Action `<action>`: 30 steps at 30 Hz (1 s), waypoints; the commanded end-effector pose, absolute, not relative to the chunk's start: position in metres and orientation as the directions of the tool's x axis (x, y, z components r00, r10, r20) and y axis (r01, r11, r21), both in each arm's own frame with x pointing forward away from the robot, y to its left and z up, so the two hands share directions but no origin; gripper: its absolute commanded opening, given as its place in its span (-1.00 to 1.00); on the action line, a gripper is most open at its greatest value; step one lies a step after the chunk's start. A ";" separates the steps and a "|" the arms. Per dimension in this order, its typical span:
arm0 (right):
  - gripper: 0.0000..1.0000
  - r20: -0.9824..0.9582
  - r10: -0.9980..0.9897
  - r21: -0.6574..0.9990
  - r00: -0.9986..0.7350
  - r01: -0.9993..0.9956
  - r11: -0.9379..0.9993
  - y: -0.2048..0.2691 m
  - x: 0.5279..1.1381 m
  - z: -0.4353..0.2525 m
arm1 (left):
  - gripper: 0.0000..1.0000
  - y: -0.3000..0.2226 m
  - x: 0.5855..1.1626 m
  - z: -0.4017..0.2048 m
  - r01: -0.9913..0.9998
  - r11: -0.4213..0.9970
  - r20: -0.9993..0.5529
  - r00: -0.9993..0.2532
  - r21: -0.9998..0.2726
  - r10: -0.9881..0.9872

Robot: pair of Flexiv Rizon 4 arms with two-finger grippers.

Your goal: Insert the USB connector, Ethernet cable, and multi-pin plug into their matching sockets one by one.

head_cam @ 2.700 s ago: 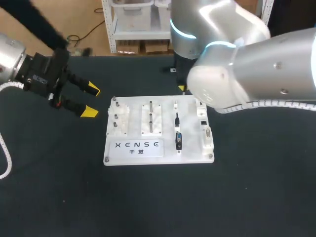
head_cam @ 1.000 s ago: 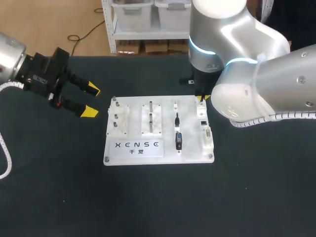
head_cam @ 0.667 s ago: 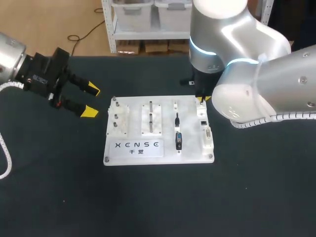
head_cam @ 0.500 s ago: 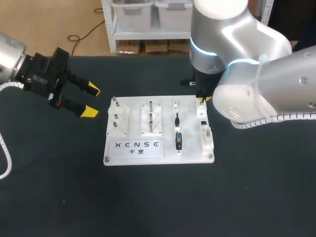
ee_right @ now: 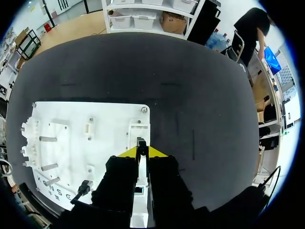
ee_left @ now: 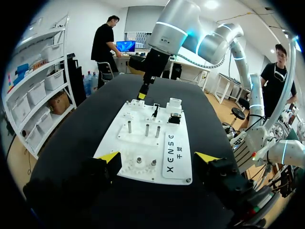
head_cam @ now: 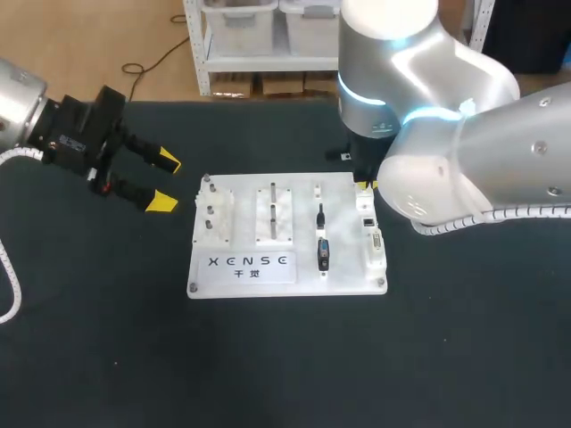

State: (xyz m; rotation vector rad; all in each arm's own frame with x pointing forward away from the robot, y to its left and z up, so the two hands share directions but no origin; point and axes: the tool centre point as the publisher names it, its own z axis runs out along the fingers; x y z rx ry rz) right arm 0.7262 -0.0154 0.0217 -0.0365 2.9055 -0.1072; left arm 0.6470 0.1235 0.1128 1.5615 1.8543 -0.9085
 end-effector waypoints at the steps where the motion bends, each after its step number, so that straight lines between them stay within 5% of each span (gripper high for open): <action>1: -1.00 -0.216 -0.029 -0.088 -0.976 -0.010 0.996 -0.016 0.733 -0.003 | 1.00 0.124 0.647 0.112 0.984 0.095 -0.769 -0.175 -0.148 0.614; 14: -1.00 -0.232 -0.037 -0.081 -0.972 -0.018 0.997 -0.016 0.739 0.005 | 1.00 0.124 0.647 0.112 0.984 0.095 -0.769 -0.175 -0.148 0.614; 15: -0.80 -0.234 -0.037 -0.079 -0.971 -0.019 0.997 -0.016 0.740 0.006 | 1.00 0.124 0.647 0.112 0.984 0.095 -0.769 -0.175 -0.148 0.614; 16: -0.38 -0.239 -0.042 -0.074 -0.970 -0.025 0.997 -0.015 0.740 0.009 | 1.00 0.124 0.647 0.112 0.984 0.095 -0.769 -0.175 -0.148 0.614; 17: 0.16 -0.245 -0.045 -0.071 -0.968 -0.029 0.997 -0.013 0.739 0.013 | 1.00 0.124 0.647 0.112 0.984 0.095 -0.769 -0.175 -0.148 0.614; 18: 1.00 -0.250 -0.046 -0.067 -0.967 -0.031 0.997 -0.013 0.739 0.016 | 1.00 0.124 0.647 0.112 0.984 0.095 -0.769 -0.175 -0.148 0.614; 30: 1.00 -0.318 -0.082 -0.027 -0.944 -0.077 0.997 0.015 0.715 0.057 | 1.00 0.124 0.647 0.112 0.984 0.095 -0.769 -0.175 -0.148 0.614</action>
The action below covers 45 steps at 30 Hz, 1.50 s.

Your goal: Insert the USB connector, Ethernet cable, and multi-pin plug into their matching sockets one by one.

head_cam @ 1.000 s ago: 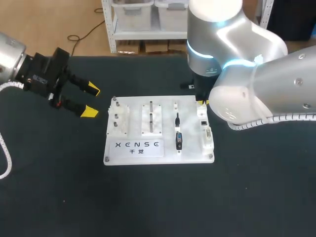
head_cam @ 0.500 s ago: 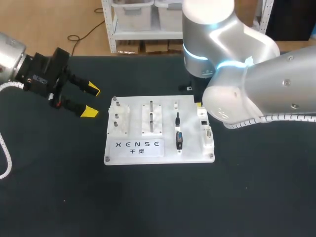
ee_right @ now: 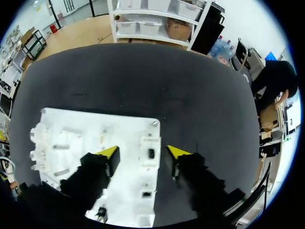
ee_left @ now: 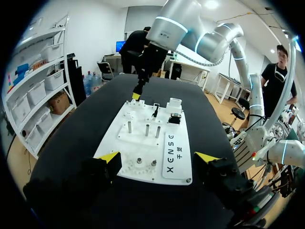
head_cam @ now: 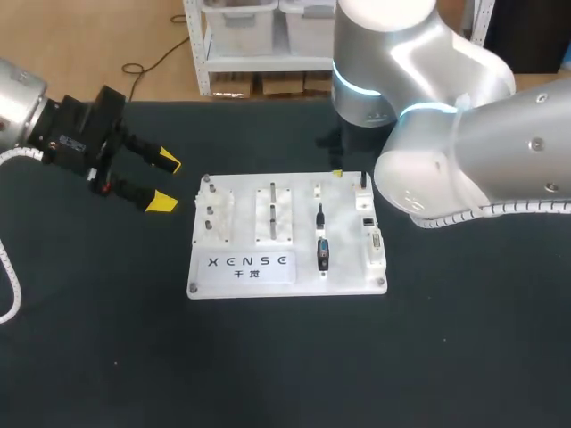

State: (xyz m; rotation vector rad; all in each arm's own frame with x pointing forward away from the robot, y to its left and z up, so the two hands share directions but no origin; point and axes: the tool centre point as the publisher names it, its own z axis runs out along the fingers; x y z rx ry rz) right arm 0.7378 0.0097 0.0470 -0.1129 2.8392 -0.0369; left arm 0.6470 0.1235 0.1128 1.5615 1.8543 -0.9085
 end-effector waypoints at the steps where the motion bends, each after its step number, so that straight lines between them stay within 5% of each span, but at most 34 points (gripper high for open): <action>1: 1.00 -0.316 -0.085 -0.019 -0.945 -0.083 0.996 0.019 0.712 0.058 | 1.00 0.124 0.647 0.112 0.984 0.095 -0.769 -0.175 -0.148 0.614; 17: 1.00 -0.238 -0.129 0.007 -0.963 -0.135 0.991 0.054 0.669 0.042 | 1.00 0.124 0.647 0.112 0.984 0.095 -0.769 -0.175 -0.148 0.614; 23: 0.84 -0.178 -0.109 0.025 -0.978 -0.115 0.993 0.055 0.665 0.032 | 1.00 0.124 0.647 0.112 0.984 0.095 -0.769 -0.175 -0.148 0.614; 30: 0.51 -0.149 -0.101 0.028 -0.984 -0.107 0.994 0.056 0.664 0.026 | 1.00 0.124 0.647 0.112 0.984 0.095 -0.769 -0.175 -0.148 0.614; 34: -0.02 -0.148 -0.105 0.028 -0.983 -0.110 0.994 0.058 0.663 0.025 | 1.00 0.124 0.647 0.112 0.984 0.095 -0.769 -0.175 -0.148 0.614; 45: -0.55 -0.147 -0.113 0.030 -0.983 -0.119 0.992 0.061 0.664 0.022 | 1.00 0.124 0.647 0.112 0.984 0.095 -0.769 -0.175 -0.148 0.614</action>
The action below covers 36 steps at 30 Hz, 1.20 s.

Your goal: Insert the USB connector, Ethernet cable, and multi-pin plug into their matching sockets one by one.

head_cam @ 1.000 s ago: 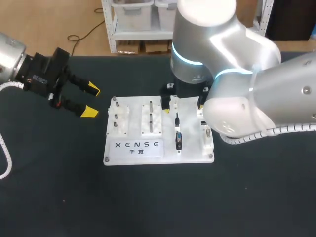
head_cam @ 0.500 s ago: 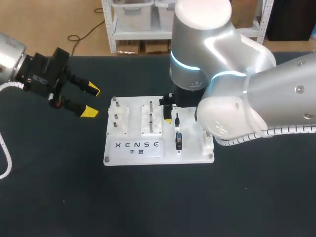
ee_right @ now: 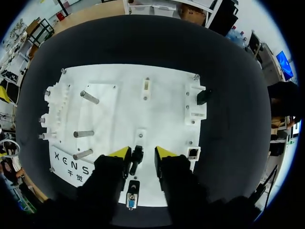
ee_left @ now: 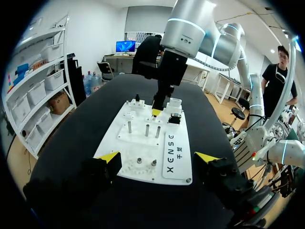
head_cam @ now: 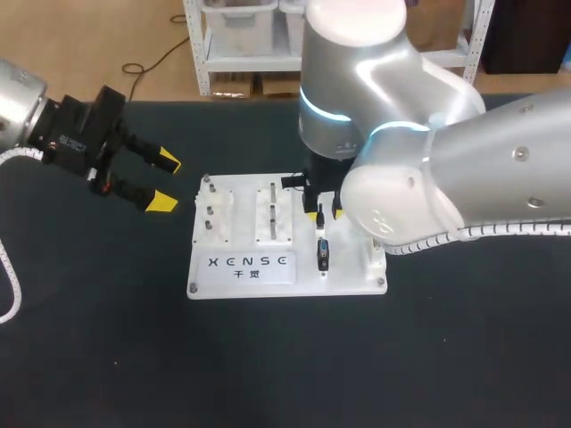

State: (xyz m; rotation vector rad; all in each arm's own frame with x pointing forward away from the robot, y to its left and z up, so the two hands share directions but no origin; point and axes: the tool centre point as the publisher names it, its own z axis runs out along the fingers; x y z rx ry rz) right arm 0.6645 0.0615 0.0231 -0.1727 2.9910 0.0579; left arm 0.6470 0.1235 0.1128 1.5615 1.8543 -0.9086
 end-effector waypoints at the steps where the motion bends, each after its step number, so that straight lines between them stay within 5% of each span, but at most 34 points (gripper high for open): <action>1: -0.62 -0.147 -0.116 0.031 -0.982 -0.122 0.992 0.061 0.663 0.022 | 1.00 0.124 0.647 0.112 0.984 0.095 -0.769 -0.175 -0.148 0.614; 4: -0.99 -0.147 -0.122 0.033 -0.982 -0.128 0.991 0.062 0.661 0.022 | 1.00 0.124 0.647 0.112 0.984 0.095 -0.769 -0.175 -0.148 0.614; 19: -1.00 -0.226 -0.127 0.083 -0.966 -0.149 0.985 0.058 0.663 0.055 | 1.00 0.124 0.647 0.112 0.984 0.095 -0.769 -0.175 -0.148 0.614; 36: -1.00 -0.217 -0.064 0.044 -0.974 -0.075 0.996 -0.006 0.660 0.049 | 1.00 0.124 0.647 0.112 0.984 0.095 -0.769 -0.175 -0.148 0.614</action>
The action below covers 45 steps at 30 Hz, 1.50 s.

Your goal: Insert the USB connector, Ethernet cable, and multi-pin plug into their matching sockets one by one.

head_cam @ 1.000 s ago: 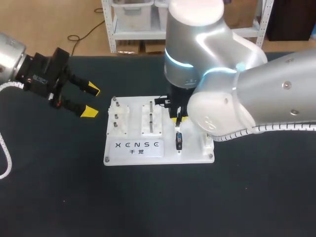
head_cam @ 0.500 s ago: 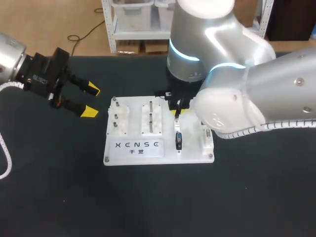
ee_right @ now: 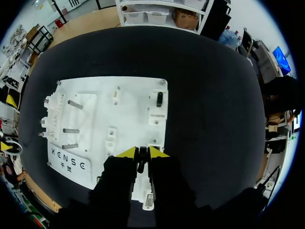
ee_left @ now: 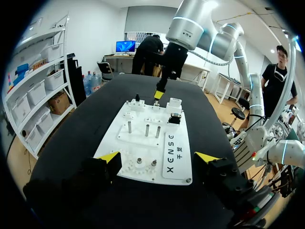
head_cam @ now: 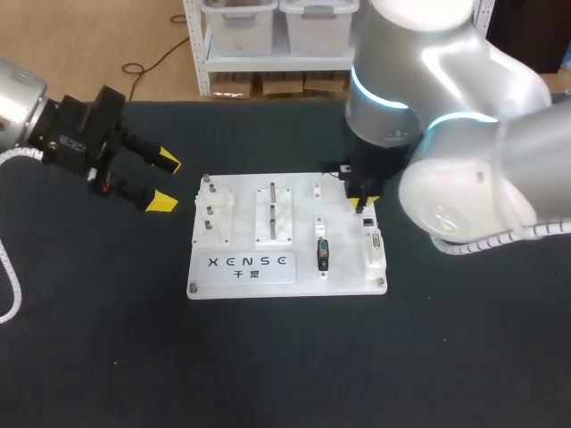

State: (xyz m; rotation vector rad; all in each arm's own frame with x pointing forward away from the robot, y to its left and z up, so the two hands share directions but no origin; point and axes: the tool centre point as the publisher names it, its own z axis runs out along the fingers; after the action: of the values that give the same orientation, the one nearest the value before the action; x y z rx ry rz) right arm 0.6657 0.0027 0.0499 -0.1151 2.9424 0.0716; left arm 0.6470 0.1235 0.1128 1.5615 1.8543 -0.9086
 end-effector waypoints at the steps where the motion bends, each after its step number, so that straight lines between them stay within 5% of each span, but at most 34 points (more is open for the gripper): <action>1: -1.00 -0.216 -0.063 0.043 -0.974 -0.074 0.996 -0.007 0.660 0.048 | 1.00 0.124 0.647 0.112 0.984 0.095 -0.769 -0.175 -0.148 0.614; 45: -1.00 -0.203 -0.059 0.019 -0.977 -0.064 0.998 -0.006 0.667 0.028 | 1.00 0.124 0.647 0.112 0.984 0.095 -0.769 -0.175 -0.148 0.614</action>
State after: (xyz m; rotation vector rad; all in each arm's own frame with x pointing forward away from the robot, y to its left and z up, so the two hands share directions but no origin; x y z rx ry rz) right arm 0.6707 -0.0070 0.0343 -0.0953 2.9395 0.0389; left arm 0.6470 0.1234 0.1128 1.5615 1.8543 -0.9086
